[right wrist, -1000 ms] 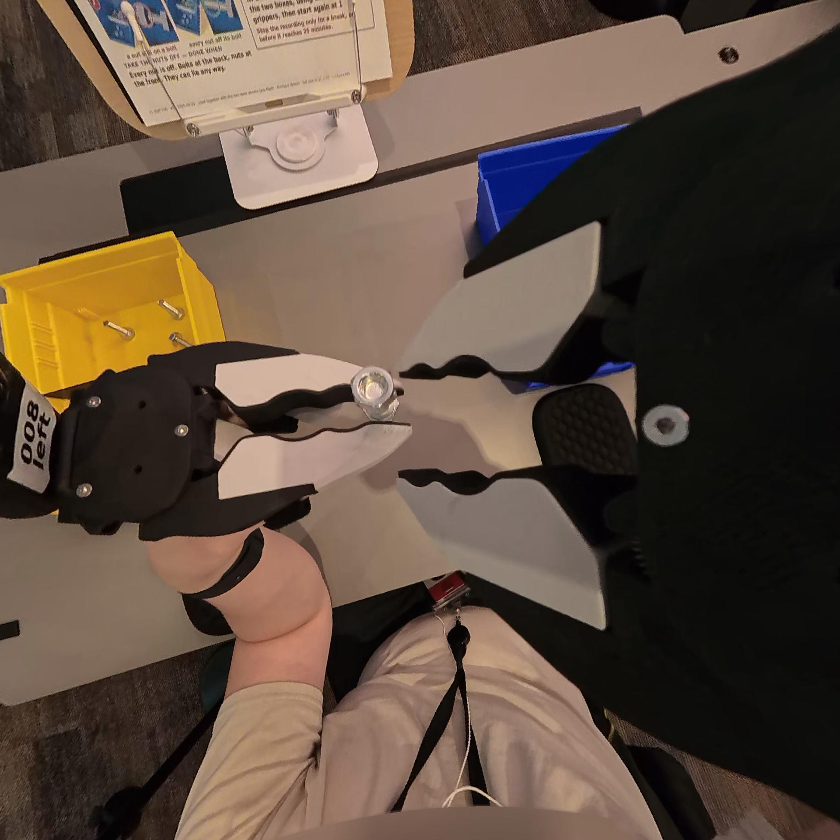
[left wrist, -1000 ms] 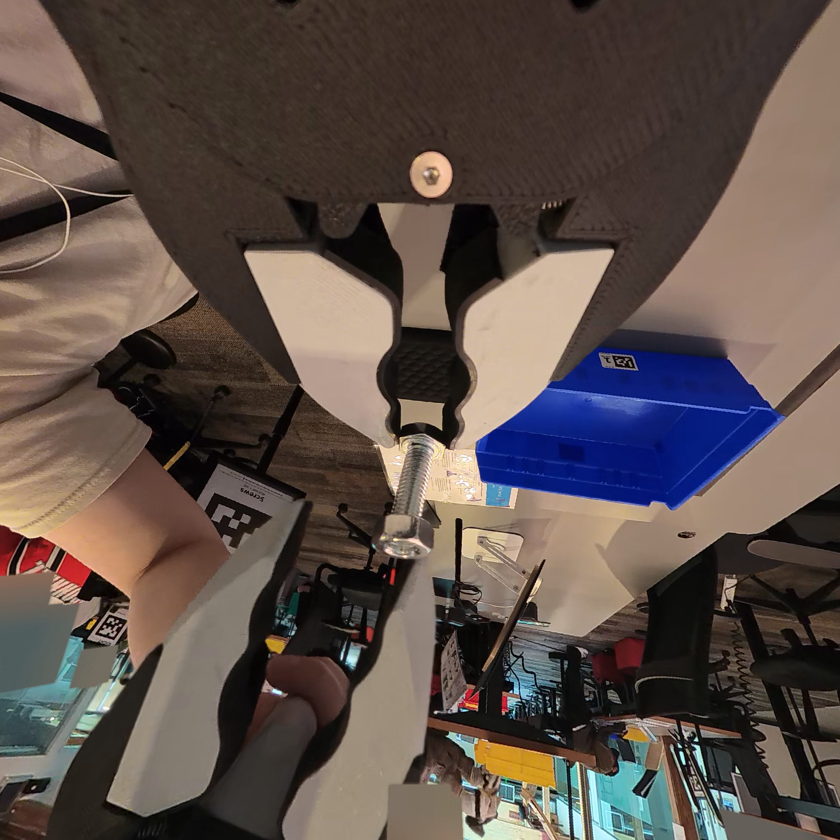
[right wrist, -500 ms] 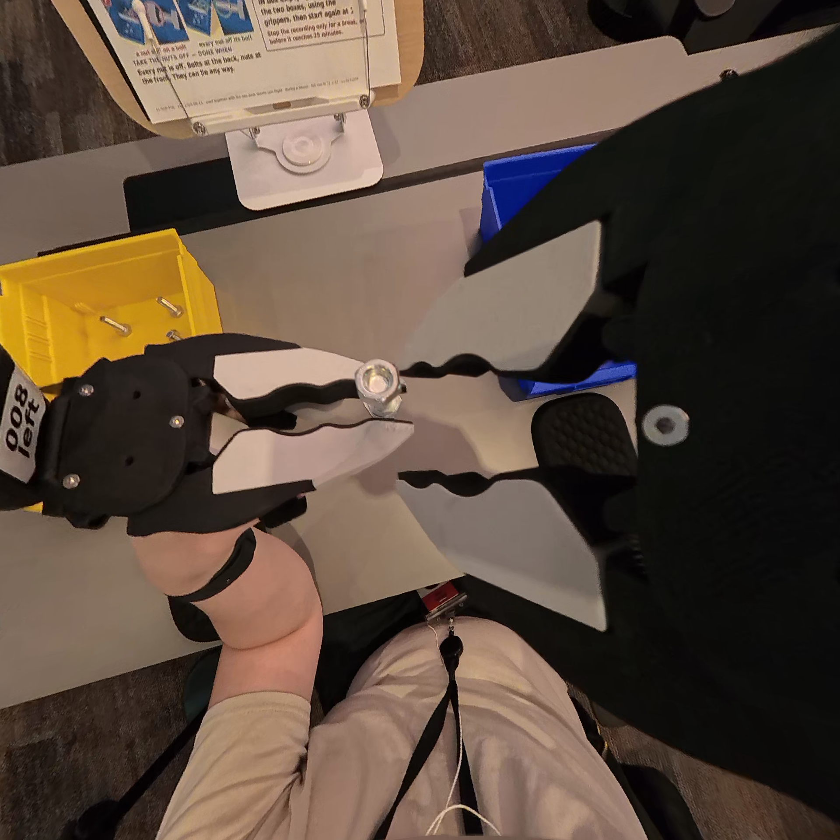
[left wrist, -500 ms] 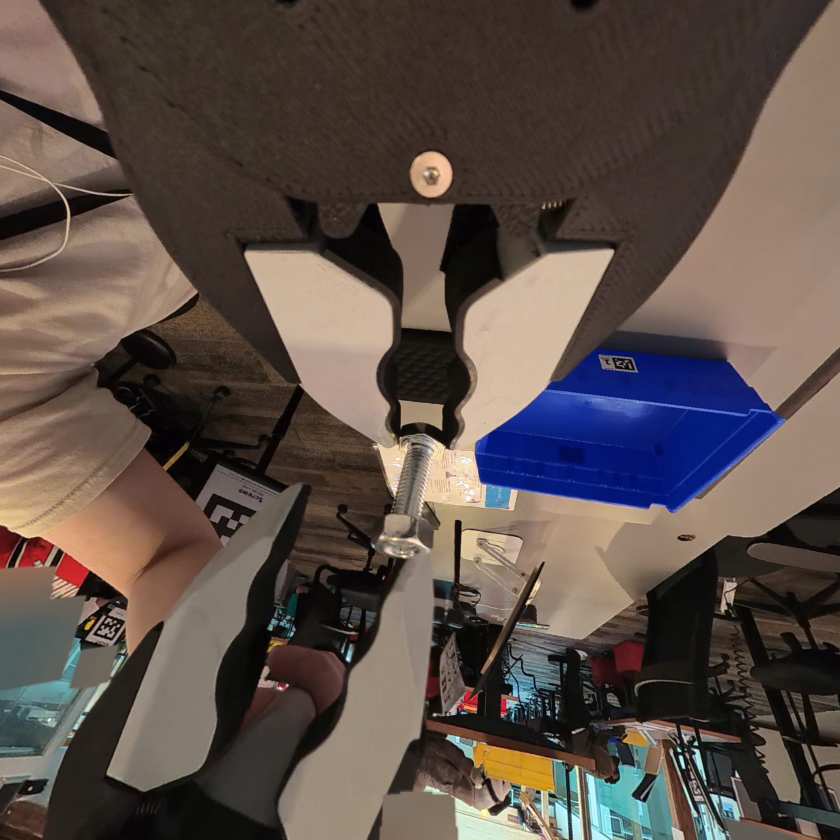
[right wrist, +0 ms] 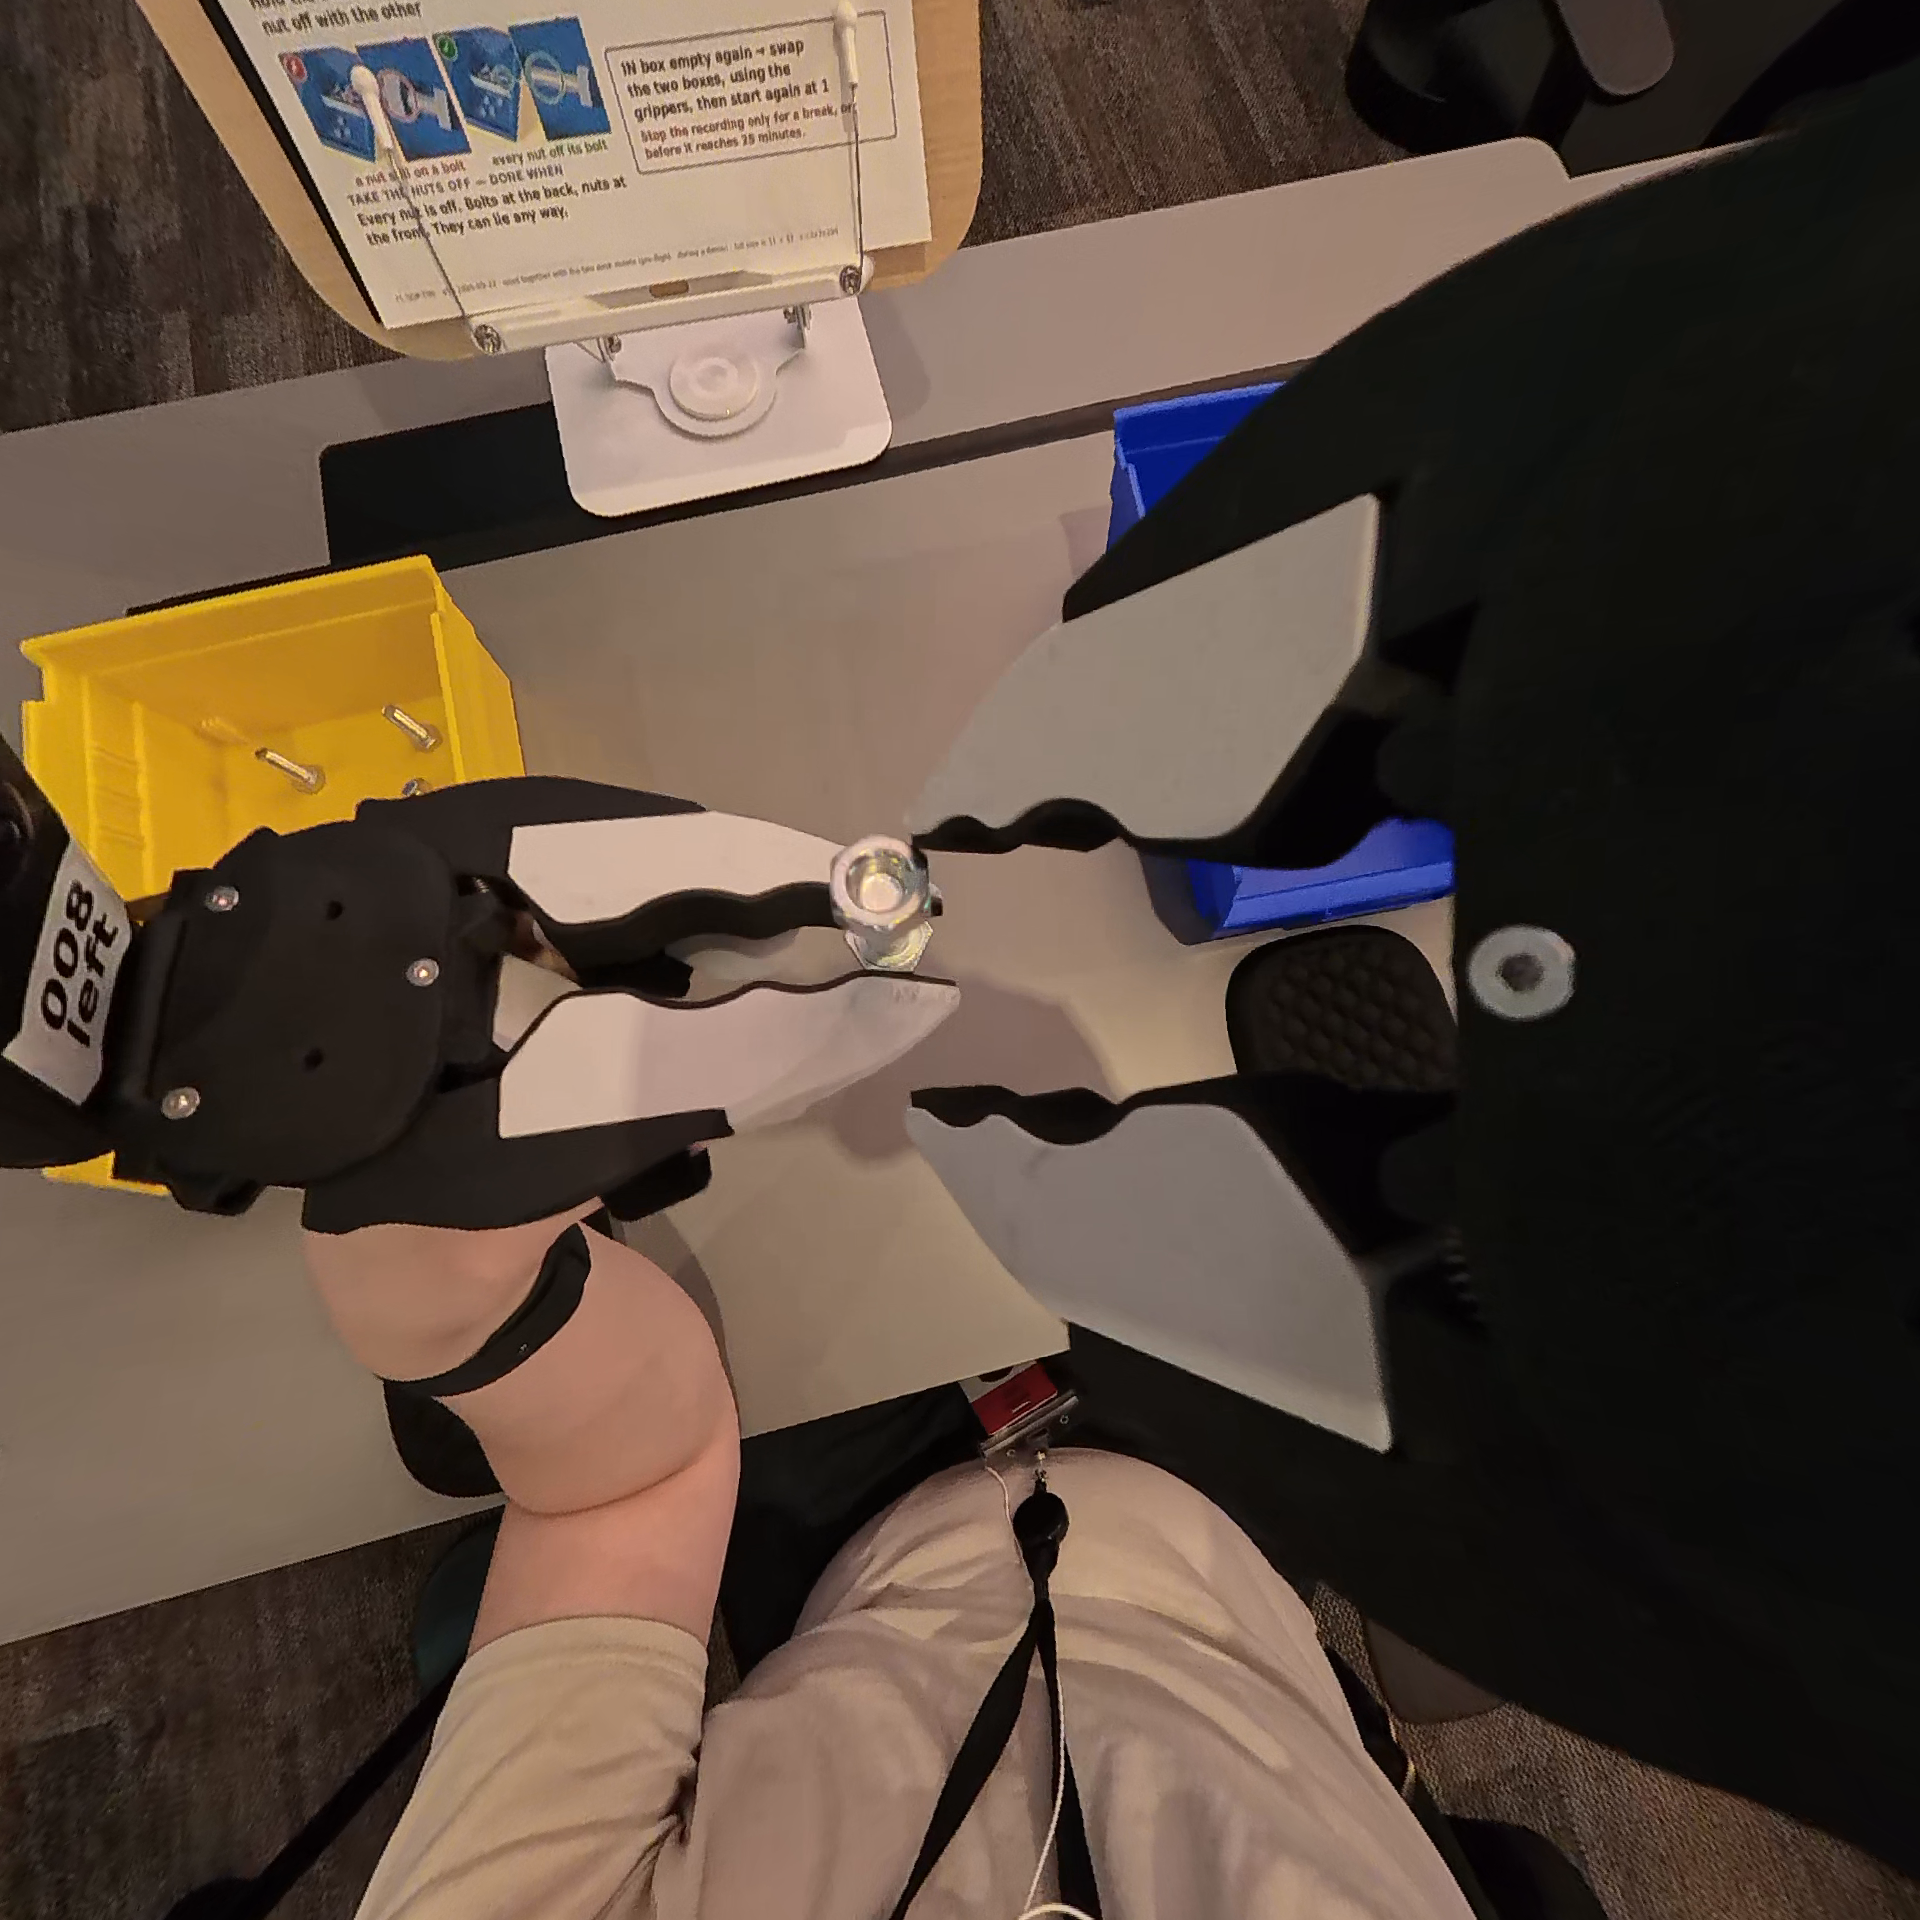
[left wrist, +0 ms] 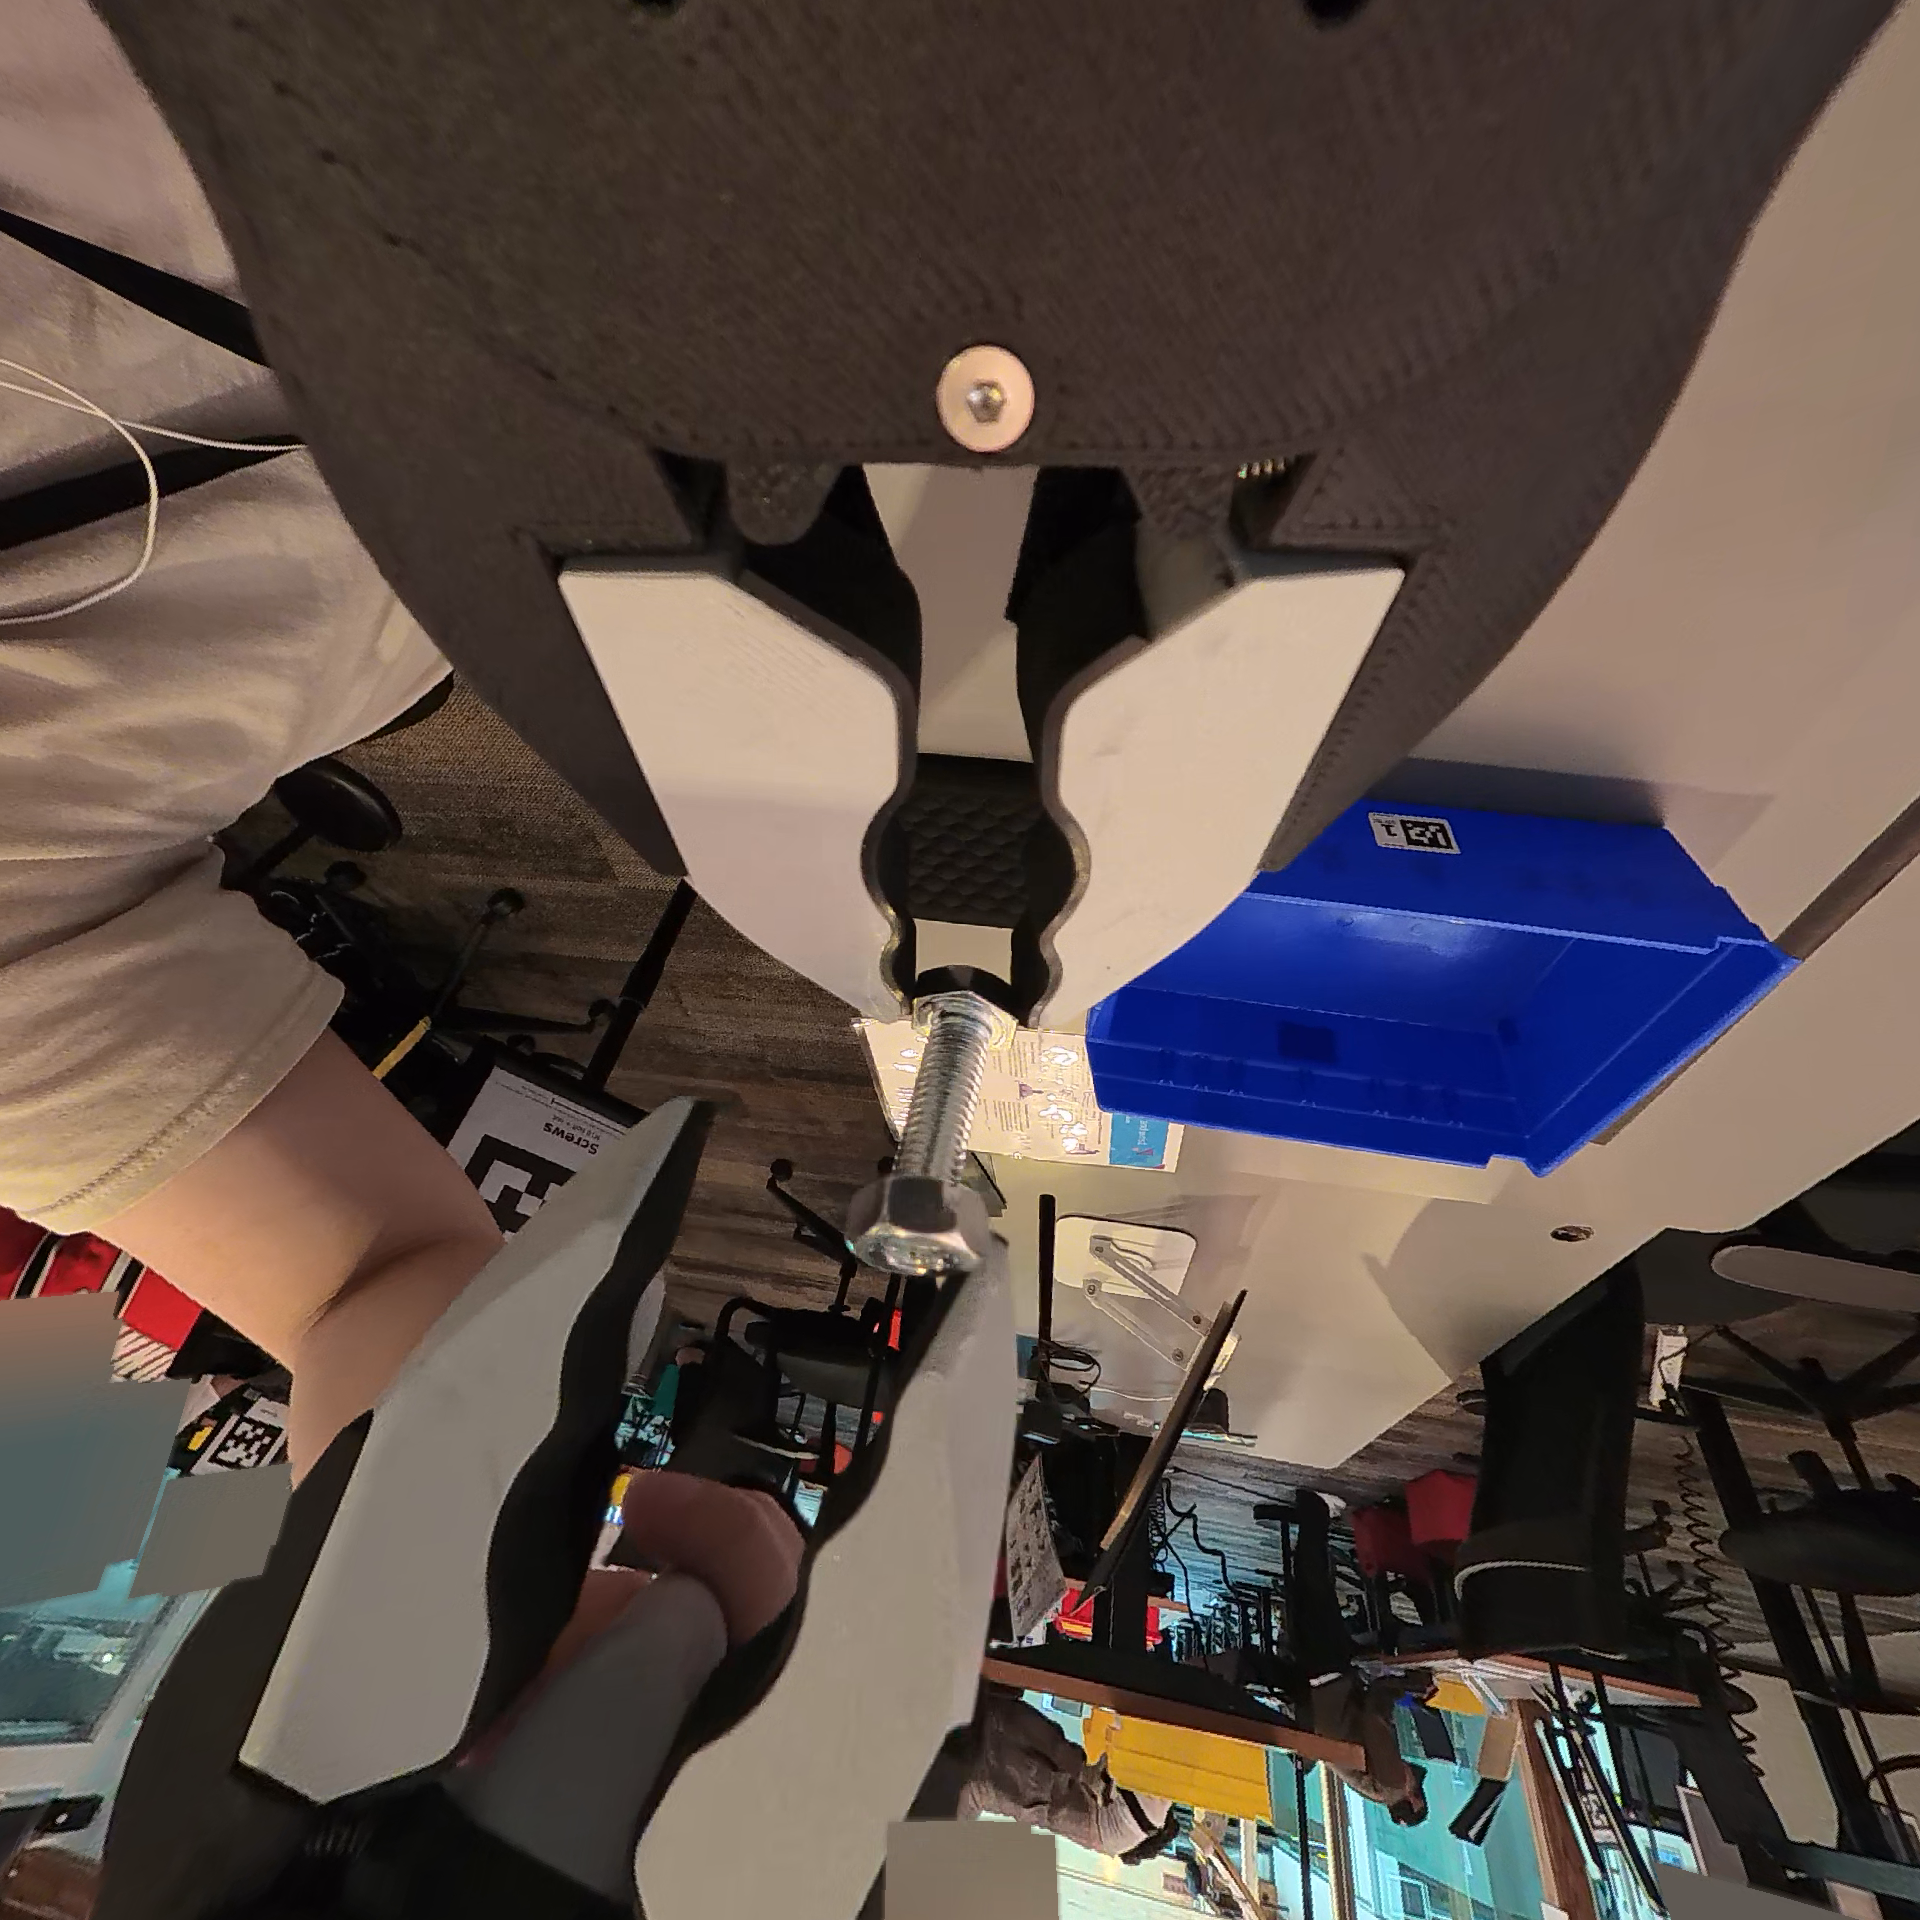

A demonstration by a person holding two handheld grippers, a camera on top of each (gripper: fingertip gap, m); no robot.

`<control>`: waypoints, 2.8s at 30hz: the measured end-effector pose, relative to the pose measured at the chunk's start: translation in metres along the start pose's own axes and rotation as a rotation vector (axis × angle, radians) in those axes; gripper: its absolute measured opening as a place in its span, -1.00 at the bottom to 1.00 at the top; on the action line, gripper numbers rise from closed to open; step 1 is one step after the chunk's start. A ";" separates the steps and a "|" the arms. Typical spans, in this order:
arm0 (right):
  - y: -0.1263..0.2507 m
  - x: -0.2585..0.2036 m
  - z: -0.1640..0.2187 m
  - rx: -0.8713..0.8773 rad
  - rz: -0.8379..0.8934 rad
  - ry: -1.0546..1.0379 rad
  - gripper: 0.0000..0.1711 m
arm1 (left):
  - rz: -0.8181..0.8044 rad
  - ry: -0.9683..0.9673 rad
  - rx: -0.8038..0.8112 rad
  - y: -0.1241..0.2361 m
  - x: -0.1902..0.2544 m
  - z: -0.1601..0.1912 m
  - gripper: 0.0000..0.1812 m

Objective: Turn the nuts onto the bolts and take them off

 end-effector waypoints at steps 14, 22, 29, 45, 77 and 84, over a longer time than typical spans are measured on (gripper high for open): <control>-0.002 0.001 0.002 -0.001 0.000 -0.018 -0.52 | 0.004 -0.002 0.000 -0.001 0.001 0.000 -0.81; 0.003 0.000 0.002 0.002 0.004 -0.014 -0.64 | -0.001 0.003 0.005 0.001 -0.001 0.000 -0.81; -0.006 0.002 0.001 0.012 0.025 -0.008 -0.48 | 0.001 0.003 0.005 -0.001 -0.002 0.000 -0.81; -0.005 -0.010 0.005 -0.015 -0.037 -0.038 -0.52 | -0.025 0.009 0.018 0.000 -0.006 0.000 -0.81; -0.002 -0.022 -0.005 0.543 0.063 -0.008 -0.30 | -0.087 0.001 0.206 0.032 -0.010 -0.015 -0.80; -0.017 0.011 0.012 1.017 0.198 0.100 0.13 | -0.075 -0.020 0.167 0.014 -0.012 -0.013 -0.80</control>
Point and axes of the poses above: each gripper's, where its closed fingertips meet, y back along the fingers, z out of its underside, x = y × z across the jaws, the point moved 6 cm from there along y, back along the fingers, and after that the axes turned 2 degrees about -x, right-handed, at the moved point
